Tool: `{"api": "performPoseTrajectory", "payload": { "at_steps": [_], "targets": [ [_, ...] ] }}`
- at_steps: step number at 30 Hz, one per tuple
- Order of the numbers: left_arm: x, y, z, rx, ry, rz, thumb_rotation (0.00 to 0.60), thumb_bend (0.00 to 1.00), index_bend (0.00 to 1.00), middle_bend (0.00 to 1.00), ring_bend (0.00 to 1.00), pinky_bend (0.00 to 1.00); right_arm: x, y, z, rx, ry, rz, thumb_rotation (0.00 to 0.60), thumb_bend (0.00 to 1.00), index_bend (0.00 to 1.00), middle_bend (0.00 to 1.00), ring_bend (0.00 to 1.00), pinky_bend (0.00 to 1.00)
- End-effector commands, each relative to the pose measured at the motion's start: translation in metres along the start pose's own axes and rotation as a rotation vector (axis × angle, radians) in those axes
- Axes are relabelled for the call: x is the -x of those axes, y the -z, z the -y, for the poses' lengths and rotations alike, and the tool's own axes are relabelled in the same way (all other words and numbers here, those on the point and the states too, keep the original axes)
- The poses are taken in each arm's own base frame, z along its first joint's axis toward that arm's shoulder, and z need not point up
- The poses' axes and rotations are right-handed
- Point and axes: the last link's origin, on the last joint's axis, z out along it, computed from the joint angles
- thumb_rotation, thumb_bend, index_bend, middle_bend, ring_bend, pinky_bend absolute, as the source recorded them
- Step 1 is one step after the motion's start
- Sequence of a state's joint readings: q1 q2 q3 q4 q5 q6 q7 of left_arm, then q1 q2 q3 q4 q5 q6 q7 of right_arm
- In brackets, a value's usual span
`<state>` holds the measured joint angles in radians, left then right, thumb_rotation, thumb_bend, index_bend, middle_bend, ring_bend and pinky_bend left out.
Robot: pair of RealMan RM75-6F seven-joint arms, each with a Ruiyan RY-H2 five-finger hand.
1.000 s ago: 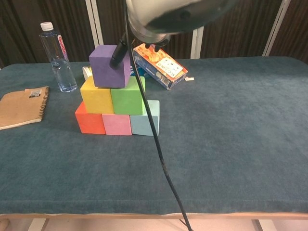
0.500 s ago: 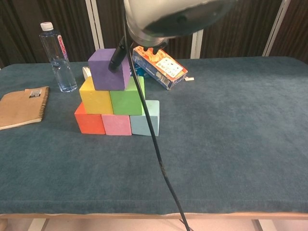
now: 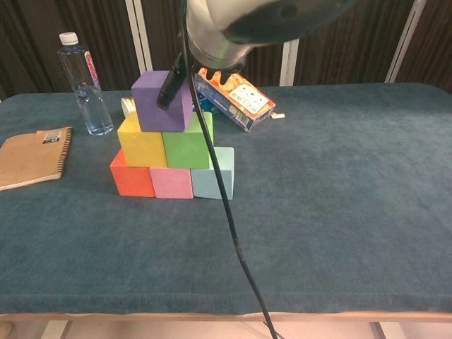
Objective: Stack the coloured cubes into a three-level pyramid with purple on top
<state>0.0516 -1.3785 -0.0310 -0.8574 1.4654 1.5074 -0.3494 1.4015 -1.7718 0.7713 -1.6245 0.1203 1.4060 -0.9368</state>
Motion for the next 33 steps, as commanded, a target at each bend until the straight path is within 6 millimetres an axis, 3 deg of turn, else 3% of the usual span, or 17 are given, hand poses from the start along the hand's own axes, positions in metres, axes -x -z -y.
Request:
{"api": "performPoseTrajectory", "payload": {
  "at_steps": [1,4,9,13,15,18,20,23,24,25,27,29,33],
  "targets": [
    [-0.002,0.001,0.000,0.000,0.005,-0.009,0.542,0.02,0.14,0.06,0.00,0.07,-0.011,0.009,-0.006,-0.031,-0.006,0.003,0.593,0.24,0.00,0.00,0.00,0.00],
    [-0.004,0.002,0.000,0.002,0.018,-0.020,0.542,0.02,0.14,0.06,0.00,0.07,-0.023,0.022,-0.019,-0.078,0.039,-0.007,0.593,0.24,0.00,0.00,0.00,0.00],
    [-0.010,0.007,-0.003,0.011,0.040,-0.045,0.541,0.02,0.13,0.06,0.00,0.07,-0.051,0.065,-0.093,-0.134,0.238,-0.156,0.593,0.24,0.00,0.00,0.00,0.00],
    [-0.018,0.010,-0.012,0.021,0.056,-0.072,0.549,0.03,0.13,0.05,0.00,0.07,-0.059,0.102,-0.179,-0.110,0.340,-0.213,0.595,0.24,0.00,0.00,0.00,0.00],
    [-0.021,0.014,-0.018,0.013,0.066,-0.066,0.582,0.04,0.13,0.03,0.00,0.07,-0.059,0.118,-0.225,-0.082,0.397,-0.229,0.596,0.24,0.00,0.00,0.00,0.00],
    [-0.027,0.018,-0.032,0.004,0.083,-0.063,0.600,0.05,0.09,0.01,0.00,0.07,-0.050,0.141,-0.294,-0.034,0.488,-0.234,0.600,0.24,0.00,0.00,0.00,0.00],
    [-0.031,0.018,-0.043,0.014,0.092,-0.084,0.600,0.05,0.06,0.01,0.00,0.07,-0.044,0.153,-0.327,-0.015,0.520,-0.259,0.600,0.24,0.00,0.00,0.00,0.00],
    [-0.032,0.019,-0.047,0.015,0.095,-0.093,0.600,0.05,0.04,0.01,0.00,0.07,-0.039,0.159,-0.343,-0.005,0.528,-0.286,0.600,0.24,0.00,0.00,0.00,0.00],
    [-0.032,0.019,-0.052,0.017,0.101,-0.104,0.600,0.05,0.03,0.01,0.00,0.07,-0.036,0.165,-0.356,0.007,0.533,-0.311,0.600,0.24,0.00,0.00,0.00,0.00],
    [-0.031,0.021,-0.060,0.017,0.106,-0.128,0.600,0.05,0.03,0.01,0.00,0.07,-0.026,0.181,-0.385,0.071,0.519,-0.349,0.600,0.24,0.00,0.00,0.00,0.00],
    [-0.026,0.024,-0.071,0.019,0.113,-0.149,0.600,0.05,0.02,0.01,0.00,0.07,-0.011,0.195,-0.407,0.064,0.463,-0.400,0.600,0.24,0.00,0.00,0.00,0.00],
    [-0.020,0.023,-0.076,0.052,0.128,-0.140,0.600,0.04,0.02,0.01,0.00,0.07,-0.005,0.201,-0.417,0.038,0.401,-0.392,0.600,0.24,0.00,0.00,0.00,0.00],
    [-0.007,0.021,-0.073,0.019,0.071,-0.076,0.600,0.03,0.02,0.01,0.00,0.07,-0.014,0.209,-0.425,0.014,0.401,-0.438,0.600,0.24,0.01,0.00,0.00,0.00]
  ]
}}
